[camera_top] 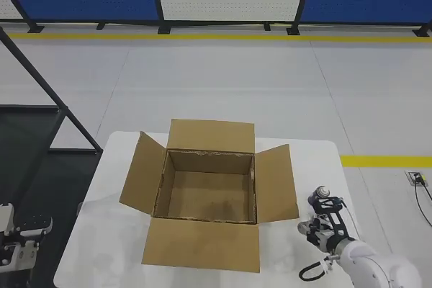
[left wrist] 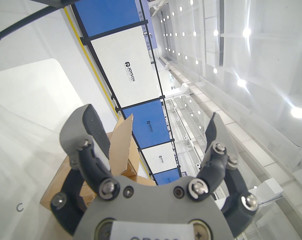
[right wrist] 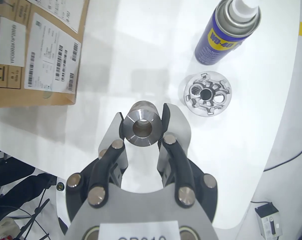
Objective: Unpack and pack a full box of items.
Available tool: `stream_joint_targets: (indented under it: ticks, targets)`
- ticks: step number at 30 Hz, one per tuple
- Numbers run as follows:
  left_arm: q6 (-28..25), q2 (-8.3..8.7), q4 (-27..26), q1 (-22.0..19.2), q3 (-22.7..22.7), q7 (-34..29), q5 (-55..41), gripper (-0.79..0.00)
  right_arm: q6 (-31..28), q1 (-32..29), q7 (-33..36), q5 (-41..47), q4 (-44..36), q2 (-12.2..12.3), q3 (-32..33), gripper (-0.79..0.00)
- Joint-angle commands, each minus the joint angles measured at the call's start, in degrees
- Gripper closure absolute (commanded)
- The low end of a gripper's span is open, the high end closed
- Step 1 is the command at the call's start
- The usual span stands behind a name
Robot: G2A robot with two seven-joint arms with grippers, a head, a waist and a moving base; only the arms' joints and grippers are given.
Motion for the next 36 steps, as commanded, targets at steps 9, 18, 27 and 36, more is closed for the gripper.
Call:
stream_joint_targets:
  ticks: [9, 18, 27, 36]
  targets:
    - [0.0, 0.0, 0.0, 0.0, 0.0, 0.0, 0.0, -0.785, 4.79, 3.96, 0.98, -5.35, 4.87, 0.25, -4.52, 0.0]
    - [0.0, 0.0, 0.0, 0.0, 0.0, 0.0, 0.0, -0.785, 8.02, 4.83, 0.89, -7.72, 7.58, 0.42, -6.24, 0.0]
    - [0.0, 0.0, 0.0, 0.0, 0.0, 0.0, 0.0, -0.785, 9.47, 6.16, 0.37, -8.33, 10.58, 0.49, -8.1, 0.0]
    - [0.0, 0.0, 0.0, 0.0, 0.0, 0.0, 0.0, -0.785, 9.83, 6.97, 0.24, -7.8, 11.75, 0.64, -8.89, -0.302]
